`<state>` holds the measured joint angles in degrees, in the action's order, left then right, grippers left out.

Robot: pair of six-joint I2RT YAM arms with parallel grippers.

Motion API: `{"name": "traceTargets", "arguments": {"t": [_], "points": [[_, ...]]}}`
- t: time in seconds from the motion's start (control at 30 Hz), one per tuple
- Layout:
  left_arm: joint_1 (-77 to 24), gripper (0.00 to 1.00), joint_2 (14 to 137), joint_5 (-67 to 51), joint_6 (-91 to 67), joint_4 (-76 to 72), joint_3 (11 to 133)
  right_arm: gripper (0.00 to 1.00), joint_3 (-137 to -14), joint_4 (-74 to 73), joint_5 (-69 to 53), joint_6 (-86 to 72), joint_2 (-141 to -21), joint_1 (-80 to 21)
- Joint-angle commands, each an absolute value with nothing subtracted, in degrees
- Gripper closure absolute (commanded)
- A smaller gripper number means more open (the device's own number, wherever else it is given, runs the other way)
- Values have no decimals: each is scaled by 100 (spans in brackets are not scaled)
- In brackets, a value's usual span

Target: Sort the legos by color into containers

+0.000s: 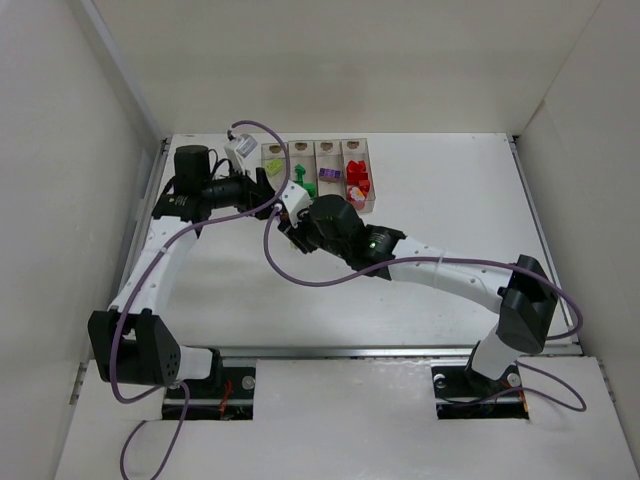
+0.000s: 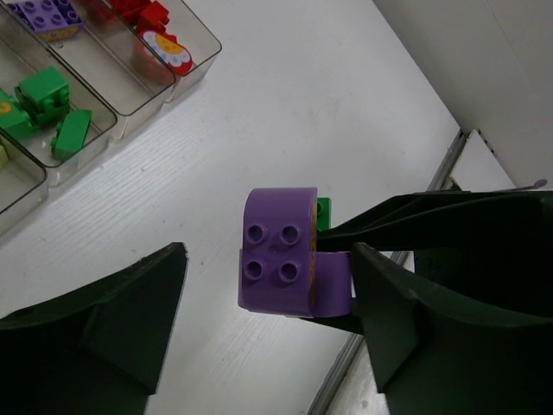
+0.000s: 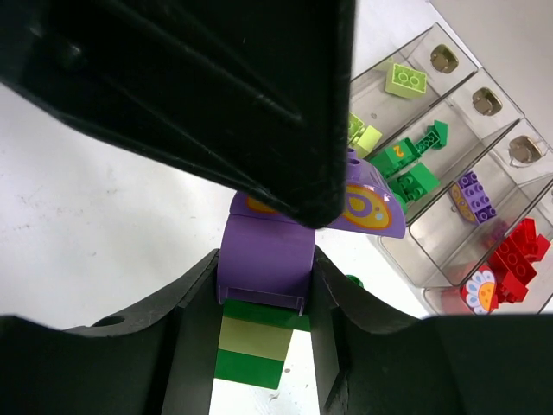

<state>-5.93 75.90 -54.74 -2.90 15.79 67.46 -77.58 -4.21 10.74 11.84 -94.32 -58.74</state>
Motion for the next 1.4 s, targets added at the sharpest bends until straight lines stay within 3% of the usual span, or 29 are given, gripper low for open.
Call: {"name": "traceTargets", "arguments": {"t": [0.0, 0.23, 0.4, 0.43, 0.47, 0.73, 1.0, 1.2, 1.37], "points": [[-624, 32, 7585, -5493, 18, 1836, 6750, 100, -8051, 0, 1134, 1283, -9325, -5897], [-624, 56, 7646, -5774, 9, 1811, 6627, 100, -8104, 0, 1134, 1283, -9325, -5897], [-624, 83, 7699, -5897, -43, 1696, 6574, 100, -8104, 0, 1134, 1283, -9377, -5897], [-624, 95, 7699, -5950, -44, 1696, 6574, 100, -8104, 0, 1134, 1283, -9378, -5897], [-624, 100, 7699, -5950, -44, 1644, 6574, 100, -8104, 0, 1134, 1283, -9378, -5897], [-423, 100, 7883, -5607, -632, 897, 6846, 100, -7762, -404, 116, 256, -9826, -4923], [-369, 100, 8551, -5546, -1187, 308, 7540, 100, -7181, -404, 71, 202, -9878, -4693], [-772, 100, 9245, -5441, -1117, 378, 8006, 100, -6918, -404, 123, 88, -9827, -4526], [-1326, 100, 10097, -4513, -984, 317, 8788, 100, -6645, -404, 193, -368, -9528, -4140]]}}
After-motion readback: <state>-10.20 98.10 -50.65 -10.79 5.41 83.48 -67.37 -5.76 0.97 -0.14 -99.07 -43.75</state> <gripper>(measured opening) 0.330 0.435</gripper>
